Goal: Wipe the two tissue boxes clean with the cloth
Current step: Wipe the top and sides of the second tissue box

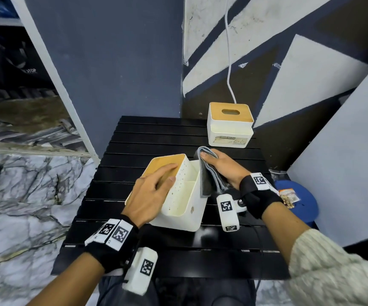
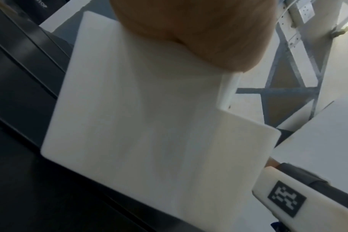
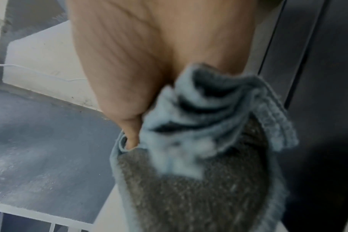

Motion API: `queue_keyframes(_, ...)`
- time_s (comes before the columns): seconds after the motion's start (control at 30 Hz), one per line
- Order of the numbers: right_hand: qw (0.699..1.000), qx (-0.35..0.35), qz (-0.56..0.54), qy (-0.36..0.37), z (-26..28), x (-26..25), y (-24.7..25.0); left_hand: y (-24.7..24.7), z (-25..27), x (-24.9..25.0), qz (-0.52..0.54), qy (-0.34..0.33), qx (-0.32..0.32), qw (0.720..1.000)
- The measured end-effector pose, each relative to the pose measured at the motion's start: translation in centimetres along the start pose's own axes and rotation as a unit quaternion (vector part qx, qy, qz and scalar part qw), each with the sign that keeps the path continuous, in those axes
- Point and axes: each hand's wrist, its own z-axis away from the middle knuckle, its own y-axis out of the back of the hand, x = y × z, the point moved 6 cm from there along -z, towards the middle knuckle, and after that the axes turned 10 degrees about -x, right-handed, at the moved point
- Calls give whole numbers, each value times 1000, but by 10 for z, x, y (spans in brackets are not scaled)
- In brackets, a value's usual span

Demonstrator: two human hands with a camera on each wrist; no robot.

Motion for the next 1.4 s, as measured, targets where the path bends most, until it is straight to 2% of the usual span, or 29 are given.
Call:
queue_keyframes(0.1, 999, 43, -12, 1, 1, 13, 4, -4, -2, 4, -47, -14, 3, 999)
queue_keyframes(0.2, 996, 85, 13, 32, 1, 16, 2, -8, -1, 15, -72, -34, 12, 997)
queue_keyframes(0.33, 970, 159, 162, 88, 9, 7, 1, -15, -2, 12, -125, -49, 23, 991)
queue_keyframes(0.43, 937, 150, 281, 141, 13, 1, -7, -25, -2, 9, -206, -67, 15, 976)
queue_keyframes(0.5, 924, 134, 326, 149, 11, 6, -13, -30, -2, 8, -239, -76, 16, 968)
queue_keyframes(0.67, 924, 183, 295, 159, 13, 22, -13, -32, -3, 2, -259, -89, 2, 962)
queue_keyframes(0.87, 935, 190, 269, 133, 9, 31, -18, -20, -3, 3, -285, -75, -7, 956)
queue_keyframes(0.97, 952, 179, 234, 83, 7, 38, -18, -8, -9, 0, -348, -82, -59, 932)
queue_keyframes(1.07, 960, 180, 214, 37, 6, 38, -16, -3, -14, -15, -356, -63, -112, 926)
queue_keyframes(1.2, 943, 175, 276, 66, 6, 33, -21, -5, -16, -21, -361, -58, -111, 924)
queue_keyframes(1.4, 926, 193, 294, 138, 21, 34, -37, -6, -17, -19, -353, -67, -91, 929)
